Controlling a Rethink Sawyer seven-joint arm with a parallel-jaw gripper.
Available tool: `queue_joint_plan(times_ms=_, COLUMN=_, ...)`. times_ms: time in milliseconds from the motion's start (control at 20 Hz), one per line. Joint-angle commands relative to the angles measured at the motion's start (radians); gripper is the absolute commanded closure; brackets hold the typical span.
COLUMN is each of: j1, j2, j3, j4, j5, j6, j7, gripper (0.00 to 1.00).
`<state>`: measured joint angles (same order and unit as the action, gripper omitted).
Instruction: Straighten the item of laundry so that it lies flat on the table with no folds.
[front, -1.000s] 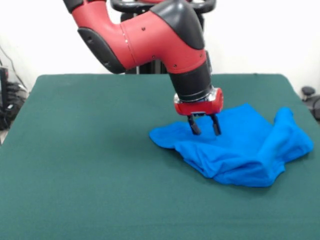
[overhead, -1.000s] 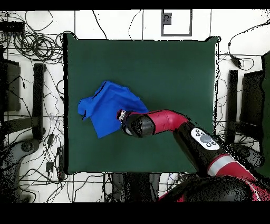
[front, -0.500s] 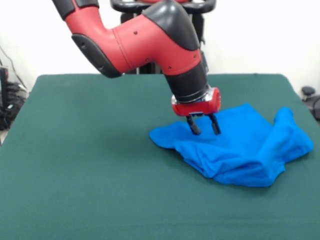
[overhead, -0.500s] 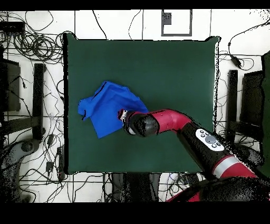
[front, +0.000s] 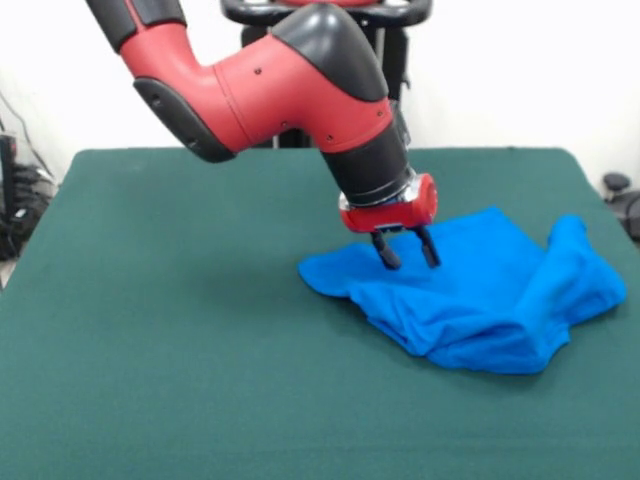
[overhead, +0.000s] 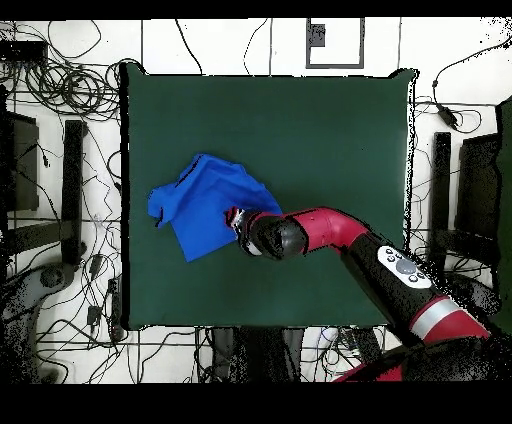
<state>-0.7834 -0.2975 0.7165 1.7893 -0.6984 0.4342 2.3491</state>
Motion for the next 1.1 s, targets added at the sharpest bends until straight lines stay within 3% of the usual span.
queue_joint_plan(times_ms=50, j1=-0.087, j2=0.074, j3=-0.167, j4=-0.235, j5=-0.284, j6=0.082, j7=-0.421, gripper=0.00)
queue_joint_plan(times_ms=1100, j1=-0.132, j2=-0.003, j3=-0.096, j4=-0.222, j5=-0.239, j6=0.277, j7=-0.523, gripper=0.00)
